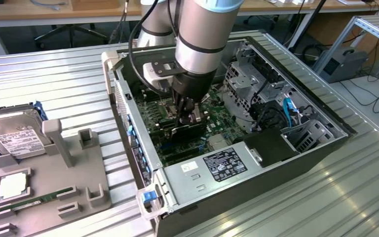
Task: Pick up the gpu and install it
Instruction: 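Press down on the gpu until it lock into place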
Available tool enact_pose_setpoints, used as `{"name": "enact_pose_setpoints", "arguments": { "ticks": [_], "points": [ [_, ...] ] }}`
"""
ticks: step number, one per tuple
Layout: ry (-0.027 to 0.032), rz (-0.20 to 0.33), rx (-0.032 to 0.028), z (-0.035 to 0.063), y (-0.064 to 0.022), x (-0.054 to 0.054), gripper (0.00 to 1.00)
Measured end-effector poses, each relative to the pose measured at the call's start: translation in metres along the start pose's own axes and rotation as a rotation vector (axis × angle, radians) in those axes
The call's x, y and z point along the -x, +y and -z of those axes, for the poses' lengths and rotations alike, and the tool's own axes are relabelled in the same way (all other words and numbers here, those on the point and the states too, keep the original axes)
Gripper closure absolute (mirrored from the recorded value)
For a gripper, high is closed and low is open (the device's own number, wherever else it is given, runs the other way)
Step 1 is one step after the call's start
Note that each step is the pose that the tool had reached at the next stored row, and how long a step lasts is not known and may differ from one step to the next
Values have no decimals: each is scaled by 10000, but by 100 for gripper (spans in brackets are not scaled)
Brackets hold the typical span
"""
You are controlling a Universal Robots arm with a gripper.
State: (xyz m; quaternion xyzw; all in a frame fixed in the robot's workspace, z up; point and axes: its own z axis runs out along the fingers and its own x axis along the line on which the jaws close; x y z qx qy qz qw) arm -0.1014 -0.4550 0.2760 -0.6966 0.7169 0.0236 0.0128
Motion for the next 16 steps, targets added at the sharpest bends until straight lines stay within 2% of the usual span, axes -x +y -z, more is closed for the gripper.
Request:
{"name": "enact_pose_setpoints", "arguments": {
  "ticks": [16],
  "points": [
    [-1, -2, 0, -51, 12, 22, 89]
  ]
}}
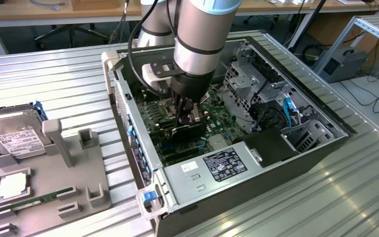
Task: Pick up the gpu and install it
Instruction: 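Press down on the gpu until it lock into place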
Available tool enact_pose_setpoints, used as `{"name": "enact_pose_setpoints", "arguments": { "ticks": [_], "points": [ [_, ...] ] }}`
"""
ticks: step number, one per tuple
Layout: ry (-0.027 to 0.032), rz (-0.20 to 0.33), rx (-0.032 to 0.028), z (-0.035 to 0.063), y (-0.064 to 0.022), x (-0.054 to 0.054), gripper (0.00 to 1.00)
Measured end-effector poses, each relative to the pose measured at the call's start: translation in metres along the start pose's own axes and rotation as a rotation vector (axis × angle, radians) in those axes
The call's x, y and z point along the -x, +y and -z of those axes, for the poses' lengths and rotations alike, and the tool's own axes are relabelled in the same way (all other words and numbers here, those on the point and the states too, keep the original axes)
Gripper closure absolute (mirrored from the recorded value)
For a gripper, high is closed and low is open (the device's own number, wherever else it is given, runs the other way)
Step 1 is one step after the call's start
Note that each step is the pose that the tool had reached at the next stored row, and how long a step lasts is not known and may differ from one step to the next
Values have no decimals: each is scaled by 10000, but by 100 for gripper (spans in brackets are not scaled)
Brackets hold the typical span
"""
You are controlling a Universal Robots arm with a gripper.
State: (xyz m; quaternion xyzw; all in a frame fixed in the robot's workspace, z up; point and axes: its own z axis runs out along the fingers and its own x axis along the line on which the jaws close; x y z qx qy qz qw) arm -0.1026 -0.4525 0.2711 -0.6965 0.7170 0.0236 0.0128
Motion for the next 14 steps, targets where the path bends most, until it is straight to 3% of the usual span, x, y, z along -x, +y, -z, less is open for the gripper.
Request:
{"name": "enact_pose_setpoints", "arguments": {
  "ticks": [8, 14],
  "points": [
    [-4, 1, -1, 4, 13, 0, 89],
    [1, 1, 0, 240, 17, 12, 89]
  ]
}}
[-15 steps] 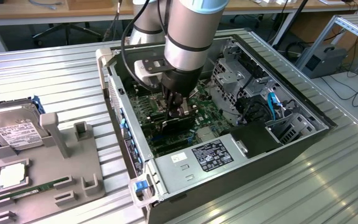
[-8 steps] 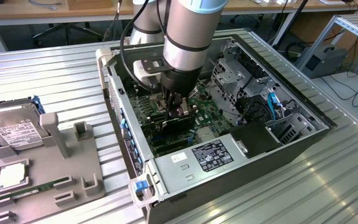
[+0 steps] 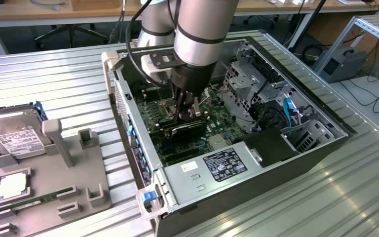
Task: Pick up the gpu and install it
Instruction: 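Press down on the gpu until it lock into place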
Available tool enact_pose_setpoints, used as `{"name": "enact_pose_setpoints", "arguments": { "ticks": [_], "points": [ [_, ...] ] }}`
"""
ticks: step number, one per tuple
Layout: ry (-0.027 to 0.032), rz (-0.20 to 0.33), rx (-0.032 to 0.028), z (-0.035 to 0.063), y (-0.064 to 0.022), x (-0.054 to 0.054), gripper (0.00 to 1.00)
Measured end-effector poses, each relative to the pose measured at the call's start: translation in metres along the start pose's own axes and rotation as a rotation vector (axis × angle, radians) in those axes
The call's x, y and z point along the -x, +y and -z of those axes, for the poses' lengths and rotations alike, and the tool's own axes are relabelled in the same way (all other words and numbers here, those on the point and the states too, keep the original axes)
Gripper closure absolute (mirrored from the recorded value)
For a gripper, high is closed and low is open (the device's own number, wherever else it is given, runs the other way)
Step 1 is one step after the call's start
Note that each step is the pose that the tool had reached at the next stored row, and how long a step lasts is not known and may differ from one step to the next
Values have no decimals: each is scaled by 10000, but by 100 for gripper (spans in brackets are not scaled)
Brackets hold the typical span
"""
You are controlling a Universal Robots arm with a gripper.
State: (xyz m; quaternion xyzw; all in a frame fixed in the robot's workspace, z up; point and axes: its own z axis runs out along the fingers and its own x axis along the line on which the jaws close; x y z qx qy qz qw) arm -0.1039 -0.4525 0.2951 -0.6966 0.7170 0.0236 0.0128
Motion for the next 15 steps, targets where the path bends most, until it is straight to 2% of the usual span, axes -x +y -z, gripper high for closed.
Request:
{"name": "enact_pose_setpoints", "arguments": {
  "ticks": [11, 13, 15],
  "points": [
    [-1, -3, 0, 369, 3, 19, 89],
    [0, -3, 0, 411, 3, 21, 89],
    [-2, -3, -1, 413, 3, 21, 89]
  ]
}}
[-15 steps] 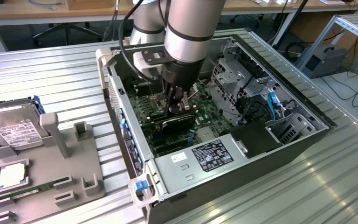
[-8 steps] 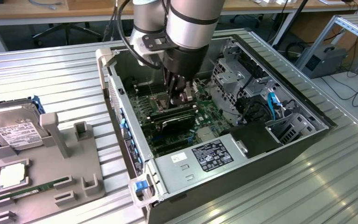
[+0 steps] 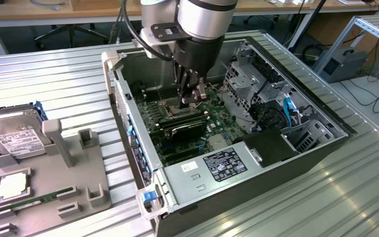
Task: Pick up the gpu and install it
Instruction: 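Press down on the gpu until it lock into place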
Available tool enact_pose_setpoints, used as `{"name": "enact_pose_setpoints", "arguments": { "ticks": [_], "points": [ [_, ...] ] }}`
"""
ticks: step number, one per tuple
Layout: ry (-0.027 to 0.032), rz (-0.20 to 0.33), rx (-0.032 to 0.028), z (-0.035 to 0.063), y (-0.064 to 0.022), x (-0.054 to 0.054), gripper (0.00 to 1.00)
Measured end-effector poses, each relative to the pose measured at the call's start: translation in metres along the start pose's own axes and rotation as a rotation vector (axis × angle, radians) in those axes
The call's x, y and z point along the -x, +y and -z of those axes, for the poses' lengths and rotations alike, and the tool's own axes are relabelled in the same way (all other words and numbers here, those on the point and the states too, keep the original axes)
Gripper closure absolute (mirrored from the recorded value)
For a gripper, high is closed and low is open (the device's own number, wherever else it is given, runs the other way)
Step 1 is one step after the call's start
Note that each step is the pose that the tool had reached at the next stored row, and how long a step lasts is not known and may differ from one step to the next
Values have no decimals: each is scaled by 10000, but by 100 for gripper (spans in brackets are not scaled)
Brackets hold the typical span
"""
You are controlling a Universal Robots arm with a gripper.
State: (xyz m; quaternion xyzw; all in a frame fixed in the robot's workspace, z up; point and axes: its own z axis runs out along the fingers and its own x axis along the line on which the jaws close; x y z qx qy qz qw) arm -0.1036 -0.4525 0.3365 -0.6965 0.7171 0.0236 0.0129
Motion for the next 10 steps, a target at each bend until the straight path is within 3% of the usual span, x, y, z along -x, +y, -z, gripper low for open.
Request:
{"name": "enact_pose_setpoints", "arguments": {
  "ticks": [4, 10],
  "points": [
    [2, -1, 36, 3, -83, 3, 89],
    [3, -2, 42, 3, -91, 3, 89]
  ]
}}
